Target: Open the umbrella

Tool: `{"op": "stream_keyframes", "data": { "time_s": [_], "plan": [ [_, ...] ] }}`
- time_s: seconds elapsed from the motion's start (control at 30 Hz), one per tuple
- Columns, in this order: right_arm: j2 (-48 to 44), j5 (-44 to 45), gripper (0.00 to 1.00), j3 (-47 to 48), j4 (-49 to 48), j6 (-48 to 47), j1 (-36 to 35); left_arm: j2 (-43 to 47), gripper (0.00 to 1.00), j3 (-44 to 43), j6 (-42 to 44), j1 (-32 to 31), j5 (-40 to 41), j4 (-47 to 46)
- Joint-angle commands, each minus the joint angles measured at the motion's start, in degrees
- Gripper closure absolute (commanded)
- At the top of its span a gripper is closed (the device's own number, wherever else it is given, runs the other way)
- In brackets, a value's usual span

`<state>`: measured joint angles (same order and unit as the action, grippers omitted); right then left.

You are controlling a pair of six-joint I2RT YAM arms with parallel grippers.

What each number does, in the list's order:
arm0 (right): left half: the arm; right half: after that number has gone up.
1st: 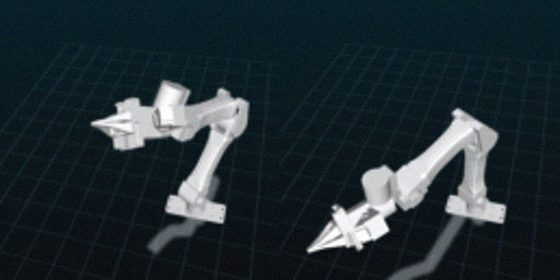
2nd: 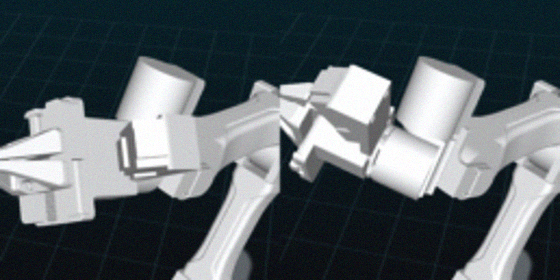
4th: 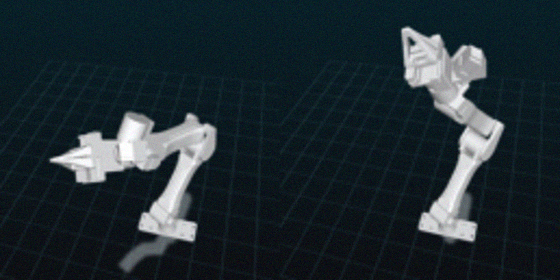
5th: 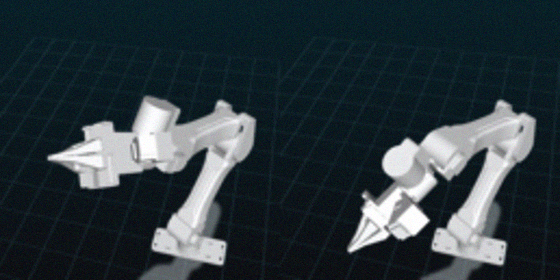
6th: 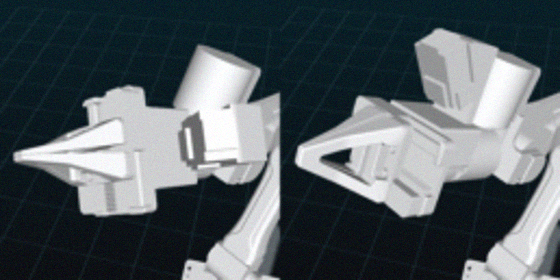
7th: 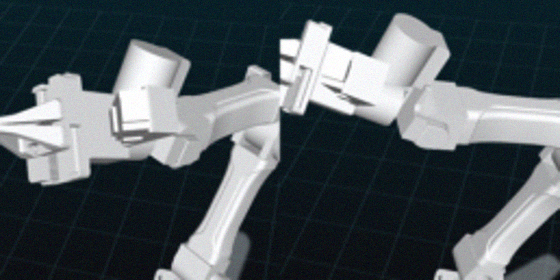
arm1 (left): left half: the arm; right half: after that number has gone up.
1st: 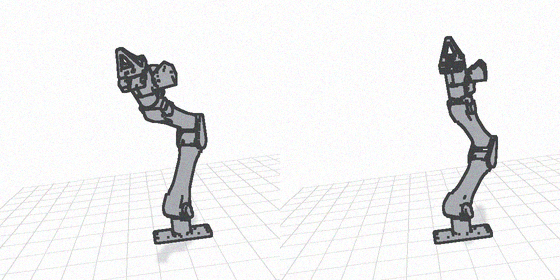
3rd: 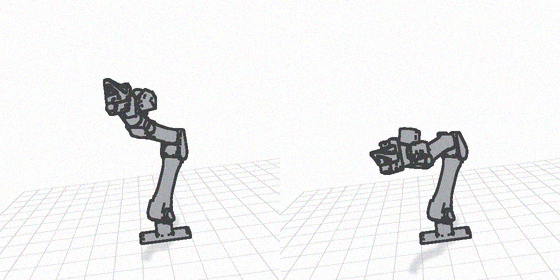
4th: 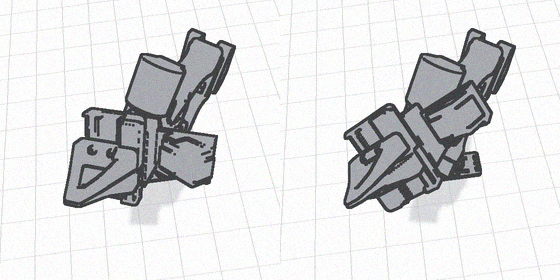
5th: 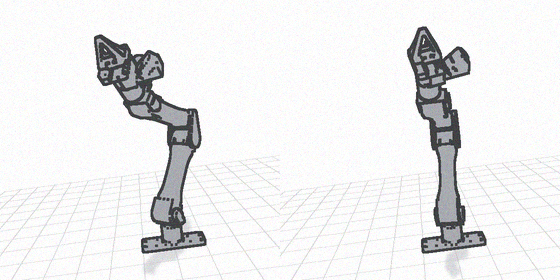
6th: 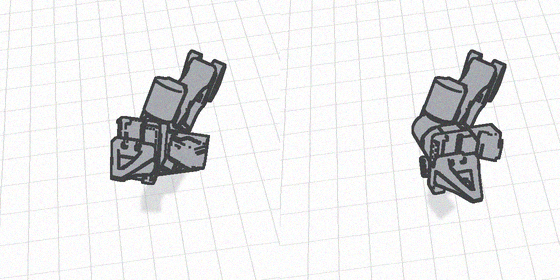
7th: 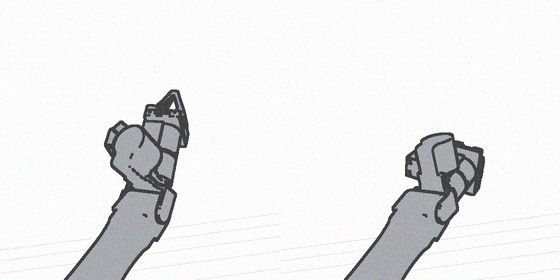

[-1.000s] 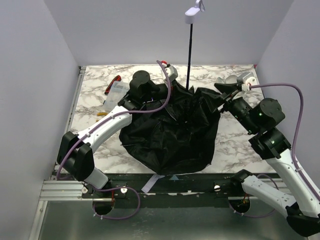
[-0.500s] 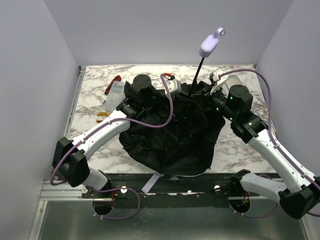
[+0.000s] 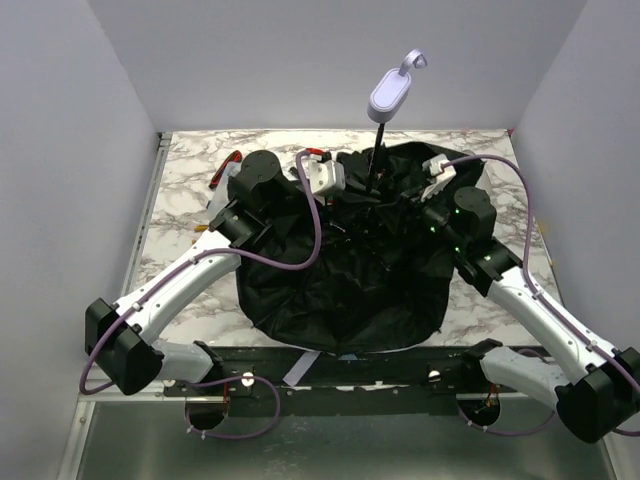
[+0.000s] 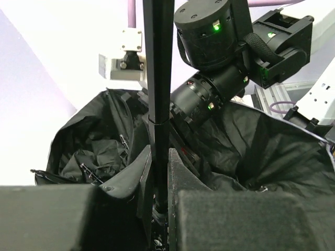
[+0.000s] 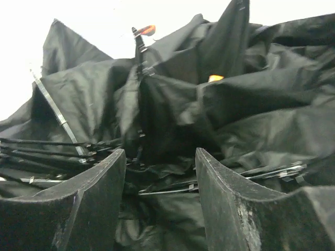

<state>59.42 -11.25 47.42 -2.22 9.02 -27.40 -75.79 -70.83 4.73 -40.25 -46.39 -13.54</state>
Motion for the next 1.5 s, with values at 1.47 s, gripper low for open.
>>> {"op": "stream_keyframes", "data": {
  "time_s": [1.47],
  "plan": [
    [-4.62, -28.39, 0.56, -3.55, 29.06, -24.53, 1.21, -4.19, 1.0, -11.69, -7.68, 5.14, 1.01, 3.61]
  ]
}}
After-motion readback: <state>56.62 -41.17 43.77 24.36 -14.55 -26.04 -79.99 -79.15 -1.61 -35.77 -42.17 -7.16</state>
